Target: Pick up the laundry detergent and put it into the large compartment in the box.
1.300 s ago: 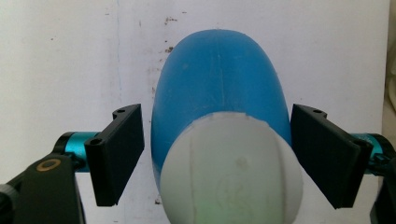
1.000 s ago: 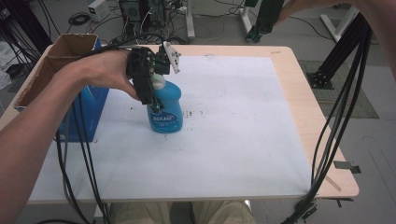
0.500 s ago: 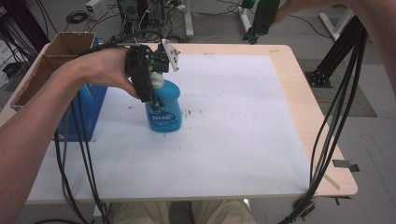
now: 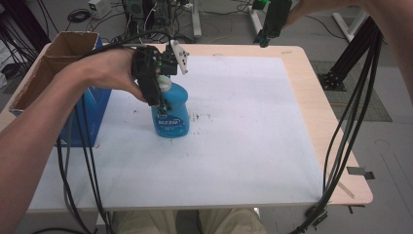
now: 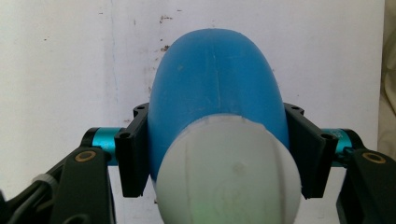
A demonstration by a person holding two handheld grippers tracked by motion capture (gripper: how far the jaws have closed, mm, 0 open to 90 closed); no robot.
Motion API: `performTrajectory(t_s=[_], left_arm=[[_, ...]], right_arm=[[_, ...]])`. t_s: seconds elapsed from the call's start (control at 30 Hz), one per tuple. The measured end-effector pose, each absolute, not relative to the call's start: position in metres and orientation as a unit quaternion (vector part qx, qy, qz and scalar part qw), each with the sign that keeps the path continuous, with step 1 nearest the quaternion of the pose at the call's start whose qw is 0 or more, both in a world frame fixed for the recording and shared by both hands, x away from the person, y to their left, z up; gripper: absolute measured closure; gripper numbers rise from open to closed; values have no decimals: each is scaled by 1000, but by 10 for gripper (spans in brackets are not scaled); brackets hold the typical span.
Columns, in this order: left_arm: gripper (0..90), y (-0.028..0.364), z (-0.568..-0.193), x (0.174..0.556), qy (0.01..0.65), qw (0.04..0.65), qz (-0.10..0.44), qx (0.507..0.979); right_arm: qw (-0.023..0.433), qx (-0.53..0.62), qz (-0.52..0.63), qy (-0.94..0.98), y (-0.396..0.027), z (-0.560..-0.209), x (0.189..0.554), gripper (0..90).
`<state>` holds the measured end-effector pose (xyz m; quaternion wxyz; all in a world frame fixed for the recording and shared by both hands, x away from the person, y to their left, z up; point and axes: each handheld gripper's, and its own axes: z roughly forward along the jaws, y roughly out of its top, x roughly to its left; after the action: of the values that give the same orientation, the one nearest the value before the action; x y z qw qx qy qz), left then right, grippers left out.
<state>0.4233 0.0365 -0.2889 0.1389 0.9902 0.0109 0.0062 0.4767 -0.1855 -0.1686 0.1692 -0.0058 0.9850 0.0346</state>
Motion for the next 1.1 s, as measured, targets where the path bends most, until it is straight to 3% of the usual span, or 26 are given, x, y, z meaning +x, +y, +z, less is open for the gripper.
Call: performTrajectory(t_s=[0.77,1.1], left_arm=[[381,32,-284,422,1,113,15,994],[381,30,-253,420,22,101,16,994]], right_arm=[[171,-7,38,985,-189,-168,479,125],[174,-4,44,984,-192,-165,476,125]])
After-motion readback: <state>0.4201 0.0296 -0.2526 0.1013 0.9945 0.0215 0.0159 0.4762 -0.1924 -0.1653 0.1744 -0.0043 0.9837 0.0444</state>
